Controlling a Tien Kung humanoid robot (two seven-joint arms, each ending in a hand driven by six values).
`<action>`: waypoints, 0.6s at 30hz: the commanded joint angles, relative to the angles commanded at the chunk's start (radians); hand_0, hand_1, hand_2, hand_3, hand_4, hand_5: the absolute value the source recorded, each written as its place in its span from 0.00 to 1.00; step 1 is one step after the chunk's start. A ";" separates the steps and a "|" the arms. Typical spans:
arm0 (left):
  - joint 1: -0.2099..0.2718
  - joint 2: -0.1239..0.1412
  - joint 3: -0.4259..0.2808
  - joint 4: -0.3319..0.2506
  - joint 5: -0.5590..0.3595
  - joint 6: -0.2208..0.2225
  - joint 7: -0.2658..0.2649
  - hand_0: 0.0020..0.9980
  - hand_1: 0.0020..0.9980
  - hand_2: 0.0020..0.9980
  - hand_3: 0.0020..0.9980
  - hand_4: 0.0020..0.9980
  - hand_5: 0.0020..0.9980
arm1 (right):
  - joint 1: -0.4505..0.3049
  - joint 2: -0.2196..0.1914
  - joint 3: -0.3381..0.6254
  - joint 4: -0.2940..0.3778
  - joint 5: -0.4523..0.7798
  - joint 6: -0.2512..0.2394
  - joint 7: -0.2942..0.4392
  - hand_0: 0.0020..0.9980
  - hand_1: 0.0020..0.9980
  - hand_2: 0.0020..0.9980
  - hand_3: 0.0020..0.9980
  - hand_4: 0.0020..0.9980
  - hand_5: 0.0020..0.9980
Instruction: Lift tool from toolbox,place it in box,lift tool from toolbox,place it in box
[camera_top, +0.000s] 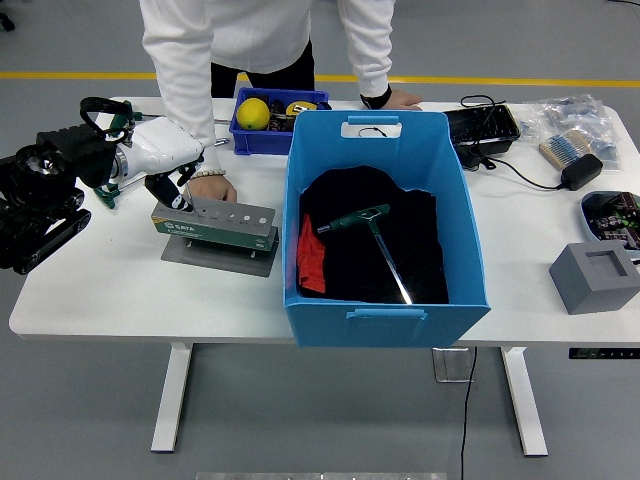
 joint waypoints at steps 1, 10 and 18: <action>0.002 0.001 -0.010 -0.001 -0.004 0.009 -0.005 0.20 0.04 0.08 0.07 0.98 0.30 | 0.000 0.000 0.000 0.000 0.000 0.000 0.000 0.69 0.69 0.76 0.58 0.81 0.68; 0.015 0.011 -0.112 -0.039 -0.076 0.052 -0.055 0.16 0.00 0.04 0.04 0.88 0.38 | 0.000 -0.001 0.001 0.000 -0.002 0.002 0.000 0.69 0.69 0.76 0.58 0.81 0.68; 0.021 0.030 -0.202 -0.101 -0.072 0.045 -0.058 0.14 0.00 0.01 0.01 0.85 0.43 | -0.002 -0.001 0.006 0.000 -0.004 0.002 0.000 0.69 0.69 0.76 0.58 0.81 0.68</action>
